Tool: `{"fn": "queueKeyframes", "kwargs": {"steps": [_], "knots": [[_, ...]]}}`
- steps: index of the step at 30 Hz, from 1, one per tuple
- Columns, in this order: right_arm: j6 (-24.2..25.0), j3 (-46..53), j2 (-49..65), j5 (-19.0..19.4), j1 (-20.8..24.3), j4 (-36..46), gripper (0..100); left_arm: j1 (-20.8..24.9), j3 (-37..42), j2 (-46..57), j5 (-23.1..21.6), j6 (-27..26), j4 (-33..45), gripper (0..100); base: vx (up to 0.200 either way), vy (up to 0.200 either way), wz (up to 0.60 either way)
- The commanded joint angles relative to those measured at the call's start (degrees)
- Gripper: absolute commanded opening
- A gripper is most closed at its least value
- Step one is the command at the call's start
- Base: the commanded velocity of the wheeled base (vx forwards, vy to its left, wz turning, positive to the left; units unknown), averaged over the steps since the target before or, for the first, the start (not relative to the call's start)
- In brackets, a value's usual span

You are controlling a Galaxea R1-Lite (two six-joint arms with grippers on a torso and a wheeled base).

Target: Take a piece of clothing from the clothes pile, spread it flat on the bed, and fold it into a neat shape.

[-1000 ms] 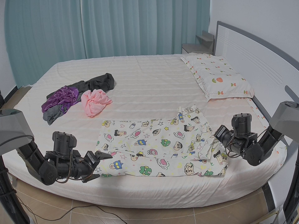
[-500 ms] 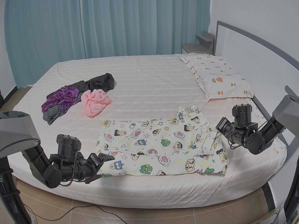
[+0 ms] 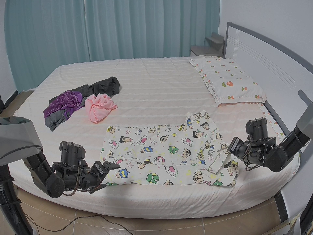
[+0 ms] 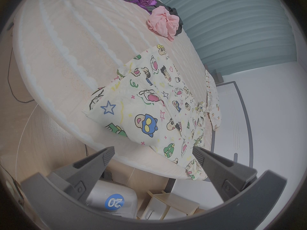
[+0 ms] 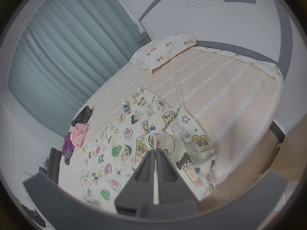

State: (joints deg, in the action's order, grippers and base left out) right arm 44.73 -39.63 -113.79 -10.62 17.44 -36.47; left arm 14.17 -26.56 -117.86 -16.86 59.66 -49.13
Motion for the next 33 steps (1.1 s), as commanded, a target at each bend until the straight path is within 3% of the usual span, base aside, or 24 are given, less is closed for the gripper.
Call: {"fn": "queueKeyframes", "kwargs": {"steps": [1, 18, 19, 26, 33], "knots": [[0.1, 3.4, 3.0, 0.0, 0.9, 0.3, 0, 0.0, 0.0, -0.1, 0.0, 0.0, 0.0, 100, 0.000, 0.000, 0.00], [1.3, 11.7, 1.9, 0.0, 2.0, 0.1, 0, 0.1, 0.3, -0.1, 0.0, -0.1, -0.1, 100, 0.000, 0.000, 0.00], [1.9, 12.6, 2.0, 0.0, 2.2, 0.0, 100, 0.1, 0.3, -0.1, 0.0, -0.1, -0.1, 100, 0.000, 0.000, 0.00], [2.6, 14.9, 2.7, 0.1, 3.6, -0.6, 100, 0.1, 0.4, -0.1, 0.0, 0.0, -0.1, 100, 0.000, 0.000, 0.00], [2.8, 17.2, 3.7, 0.7, 10.6, -5.5, 100, 0.1, 0.4, -0.1, 0.0, -0.1, -0.1, 100, 0.000, 0.000, 0.00]]}}
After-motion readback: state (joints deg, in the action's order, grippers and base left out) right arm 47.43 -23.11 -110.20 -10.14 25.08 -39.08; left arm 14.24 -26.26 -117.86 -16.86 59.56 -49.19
